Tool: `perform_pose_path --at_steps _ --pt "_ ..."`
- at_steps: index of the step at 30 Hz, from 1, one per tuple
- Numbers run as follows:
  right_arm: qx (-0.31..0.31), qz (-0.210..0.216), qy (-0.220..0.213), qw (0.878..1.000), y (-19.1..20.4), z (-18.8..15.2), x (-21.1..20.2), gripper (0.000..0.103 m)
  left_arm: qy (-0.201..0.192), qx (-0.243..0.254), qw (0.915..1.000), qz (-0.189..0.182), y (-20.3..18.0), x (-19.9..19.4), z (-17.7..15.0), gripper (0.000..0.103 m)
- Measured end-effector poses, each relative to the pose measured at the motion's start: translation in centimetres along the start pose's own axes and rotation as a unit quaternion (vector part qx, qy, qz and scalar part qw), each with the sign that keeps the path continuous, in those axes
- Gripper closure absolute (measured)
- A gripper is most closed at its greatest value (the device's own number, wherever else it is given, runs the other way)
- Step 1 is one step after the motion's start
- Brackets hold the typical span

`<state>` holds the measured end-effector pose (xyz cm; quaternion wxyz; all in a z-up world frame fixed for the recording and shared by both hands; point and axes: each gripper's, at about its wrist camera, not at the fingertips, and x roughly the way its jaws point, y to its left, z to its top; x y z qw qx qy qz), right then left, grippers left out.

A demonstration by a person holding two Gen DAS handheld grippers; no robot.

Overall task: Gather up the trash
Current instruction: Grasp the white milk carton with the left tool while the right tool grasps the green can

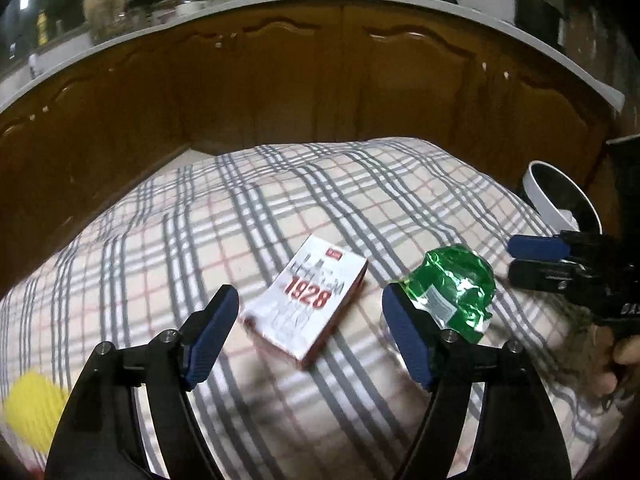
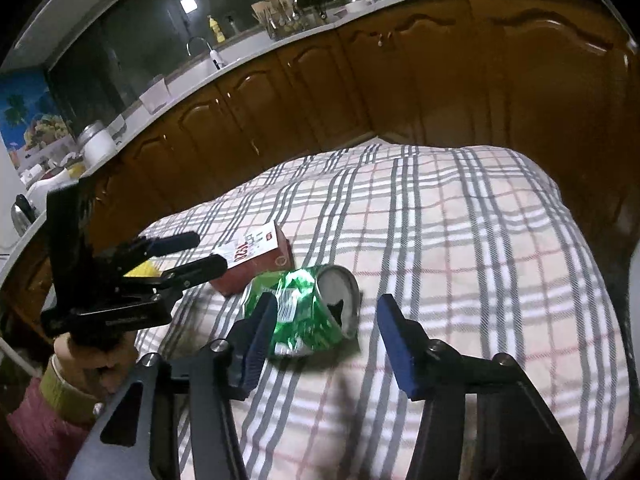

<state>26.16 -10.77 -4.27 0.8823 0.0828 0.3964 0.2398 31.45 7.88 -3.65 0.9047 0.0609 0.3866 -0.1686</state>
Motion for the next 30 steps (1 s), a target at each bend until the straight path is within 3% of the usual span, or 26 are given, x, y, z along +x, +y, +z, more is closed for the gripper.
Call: perform_pose_path --at_steps 6,9,11,13,15,21,30 --pt "-0.003 -0.004 0.022 1.0 -0.1 0.4 2.4 0.06 0.03 0.036 0.9989 0.001 -0.4 2.1 0.6 0.025" --pt "-0.006 -0.008 0.033 0.999 -0.3 0.1 3.2 0.079 0.044 0.044 0.998 0.007 -0.7 3.1 0.2 0.025" --pt "-0.006 -0.007 0.032 0.999 -0.5 0.0 3.2 0.083 0.047 0.049 0.9976 0.015 -1.0 3.4 0.1 0.026" --pt "-0.008 -0.009 0.029 0.999 -0.5 -0.1 2.8 0.087 0.046 0.052 0.9975 0.013 -1.3 3.2 0.1 0.044" --pt "-0.009 -0.011 0.022 1.0 -0.5 -0.2 2.0 0.088 0.047 0.054 0.9974 0.007 -1.7 2.9 0.1 0.052" --pt "-0.002 -0.02 0.0 1.0 -1.9 -0.7 -1.5 0.088 0.05 0.069 0.9963 0.008 -5.1 1.4 -0.8 0.057" --pt "0.029 -0.046 -0.036 0.998 -5.9 -2.8 -8.2 0.088 0.031 0.001 0.9987 -0.039 -10.1 -1.7 -2.0 0.057"
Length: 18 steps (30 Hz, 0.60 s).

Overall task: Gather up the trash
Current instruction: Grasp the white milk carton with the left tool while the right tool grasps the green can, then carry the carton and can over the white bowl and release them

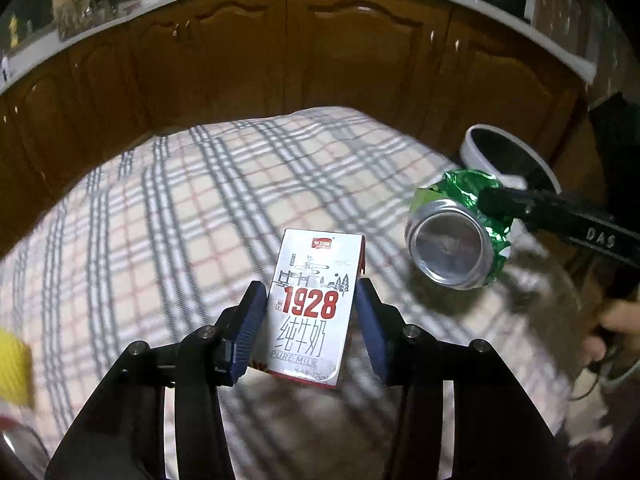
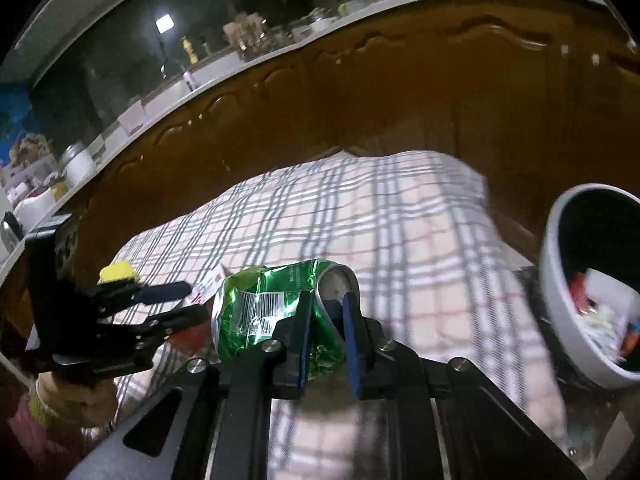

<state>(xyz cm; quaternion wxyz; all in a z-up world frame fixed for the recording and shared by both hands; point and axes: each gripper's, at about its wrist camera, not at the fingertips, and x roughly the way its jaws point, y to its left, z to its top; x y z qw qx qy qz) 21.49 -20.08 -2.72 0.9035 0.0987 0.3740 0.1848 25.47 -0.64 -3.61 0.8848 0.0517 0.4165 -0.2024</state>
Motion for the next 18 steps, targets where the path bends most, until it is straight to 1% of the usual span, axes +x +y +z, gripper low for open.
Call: perform_pose_path --at_steps 4,6,10,13,14,15,16,18 --pt "0.011 -0.013 -0.013 1.0 -1.4 -0.6 -2.4 0.088 -0.008 -0.025 0.9995 -0.015 -2.1 -0.3 -0.3 0.058" --pt "0.015 -0.02 -0.018 1.0 -2.3 -1.2 -3.5 0.088 -0.003 -0.025 0.9995 -0.019 -3.3 0.0 -0.4 0.058" --pt "0.023 -0.026 -0.018 0.999 -3.1 -1.8 -4.3 0.088 0.017 -0.004 0.9998 -0.006 -5.4 1.0 -0.8 0.057" --pt "0.028 -0.027 -0.019 0.999 -3.7 -2.5 -4.9 0.088 0.032 0.013 0.9993 0.015 -6.3 1.8 -1.0 0.054" --pt "0.031 -0.026 -0.019 0.999 -3.8 -2.7 -5.0 0.088 0.035 0.014 0.9991 0.017 -6.4 2.0 -1.0 0.054" --pt "0.034 -0.025 -0.02 0.999 -4.0 -2.8 -5.1 0.088 0.041 0.013 0.9989 0.02 -6.5 2.2 -1.2 0.05" --pt "0.036 -0.024 -0.021 0.999 -4.2 -3.0 -5.2 0.088 0.049 0.013 0.9984 0.026 -6.6 2.7 -1.3 0.05" --pt "0.04 -0.023 -0.023 0.999 -4.6 -3.2 -5.4 0.088 0.049 0.01 0.9983 0.031 -6.6 2.9 -1.8 0.051"
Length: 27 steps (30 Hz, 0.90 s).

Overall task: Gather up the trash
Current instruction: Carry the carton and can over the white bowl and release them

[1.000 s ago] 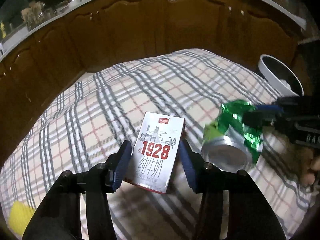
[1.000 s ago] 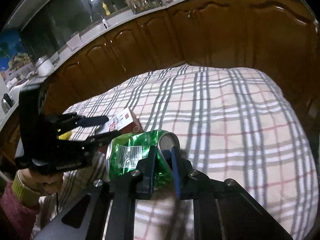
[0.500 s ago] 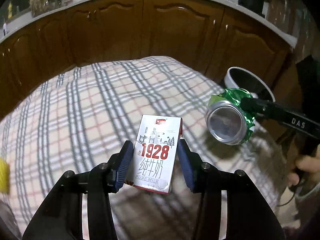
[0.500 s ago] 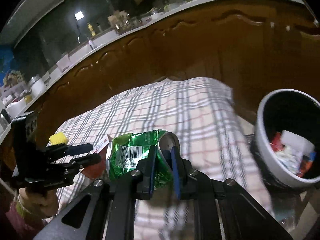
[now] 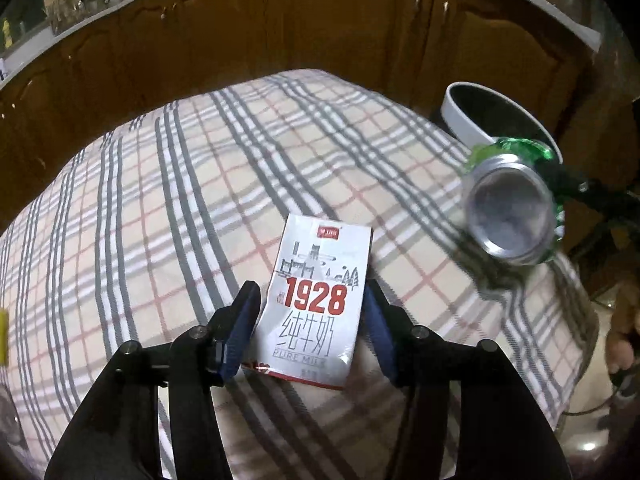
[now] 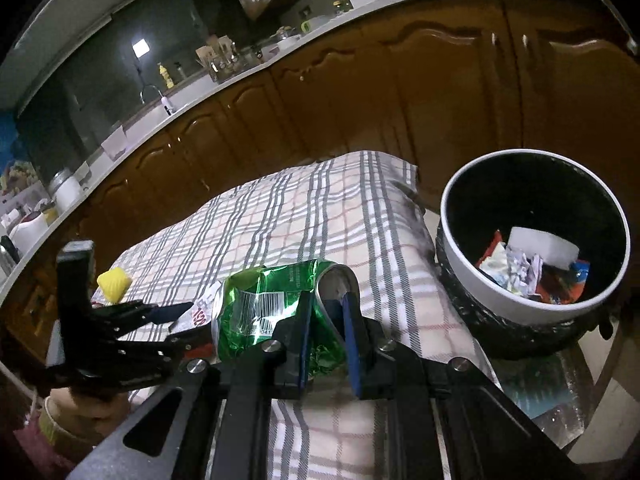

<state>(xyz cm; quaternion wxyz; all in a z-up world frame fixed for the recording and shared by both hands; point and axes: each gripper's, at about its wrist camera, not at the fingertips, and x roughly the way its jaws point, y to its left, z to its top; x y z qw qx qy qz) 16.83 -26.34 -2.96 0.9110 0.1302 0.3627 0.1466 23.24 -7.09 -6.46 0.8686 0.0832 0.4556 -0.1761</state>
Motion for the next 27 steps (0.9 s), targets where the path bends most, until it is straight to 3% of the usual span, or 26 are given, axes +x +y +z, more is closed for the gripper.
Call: perform_pose_path --at_steps 5,9,22,27 --pt "0.008 -0.006 -0.01 1.0 -1.2 -0.1 -1.1 0.088 -0.01 -0.021 0.9997 -0.012 -0.3 -0.7 -0.1 0.059" --pt "0.018 -0.016 -0.025 0.999 -2.7 0.0 -2.4 0.088 -0.023 -0.025 0.9992 -0.023 -2.1 -1.6 0.4 0.059" --pt "0.047 -0.049 -0.065 0.996 -7.1 0.8 -6.3 0.088 -0.07 0.018 0.9955 -0.06 -11.2 -4.0 5.0 0.059" --pt "0.053 -0.061 -0.079 0.994 -8.6 1.3 -7.5 0.088 -0.076 0.027 0.9942 -0.071 -12.9 -4.2 6.3 0.059"
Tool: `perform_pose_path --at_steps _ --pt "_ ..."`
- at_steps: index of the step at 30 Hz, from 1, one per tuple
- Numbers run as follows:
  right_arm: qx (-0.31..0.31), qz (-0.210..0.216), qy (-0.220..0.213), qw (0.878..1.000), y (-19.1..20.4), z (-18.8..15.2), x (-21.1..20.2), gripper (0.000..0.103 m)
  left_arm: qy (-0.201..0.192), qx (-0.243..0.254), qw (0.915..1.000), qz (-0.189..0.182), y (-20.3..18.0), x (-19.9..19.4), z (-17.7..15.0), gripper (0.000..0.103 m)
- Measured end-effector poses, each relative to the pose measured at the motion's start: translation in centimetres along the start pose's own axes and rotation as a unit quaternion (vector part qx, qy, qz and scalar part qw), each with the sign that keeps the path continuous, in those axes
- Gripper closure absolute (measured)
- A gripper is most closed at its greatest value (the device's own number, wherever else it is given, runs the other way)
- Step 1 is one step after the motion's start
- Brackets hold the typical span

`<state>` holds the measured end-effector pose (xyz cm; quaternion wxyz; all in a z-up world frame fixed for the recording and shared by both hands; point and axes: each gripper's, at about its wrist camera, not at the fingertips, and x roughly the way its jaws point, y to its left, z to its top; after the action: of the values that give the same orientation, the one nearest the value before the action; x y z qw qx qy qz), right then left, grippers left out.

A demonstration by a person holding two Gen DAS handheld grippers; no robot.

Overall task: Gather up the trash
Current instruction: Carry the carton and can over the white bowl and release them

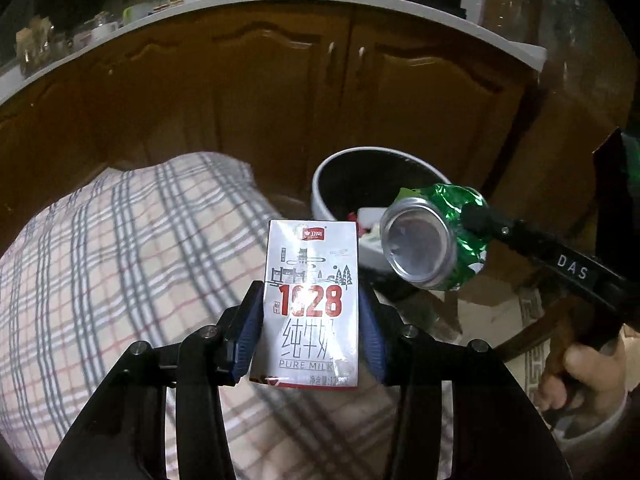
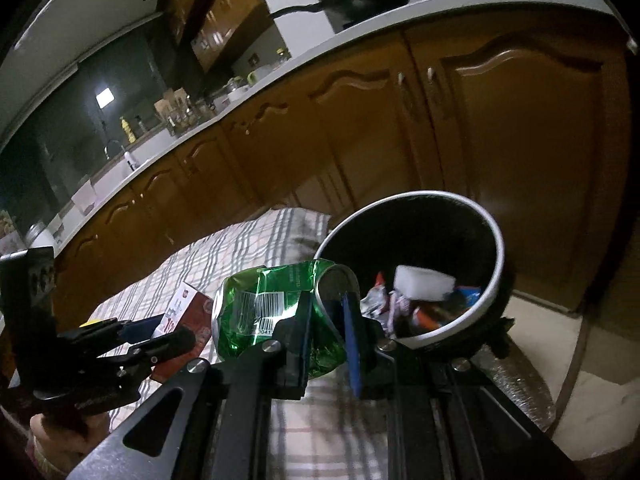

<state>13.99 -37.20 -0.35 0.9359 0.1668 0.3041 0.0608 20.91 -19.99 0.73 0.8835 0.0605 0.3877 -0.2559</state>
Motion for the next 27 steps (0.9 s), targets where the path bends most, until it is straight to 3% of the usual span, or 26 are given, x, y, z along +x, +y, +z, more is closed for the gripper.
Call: perform_pose_path --at_steps 27 --pt "0.005 -0.069 -0.009 0.998 -5.4 3.4 1.3 0.088 0.014 -0.007 0.9992 -0.036 -3.4 5.6 6.1 0.059"
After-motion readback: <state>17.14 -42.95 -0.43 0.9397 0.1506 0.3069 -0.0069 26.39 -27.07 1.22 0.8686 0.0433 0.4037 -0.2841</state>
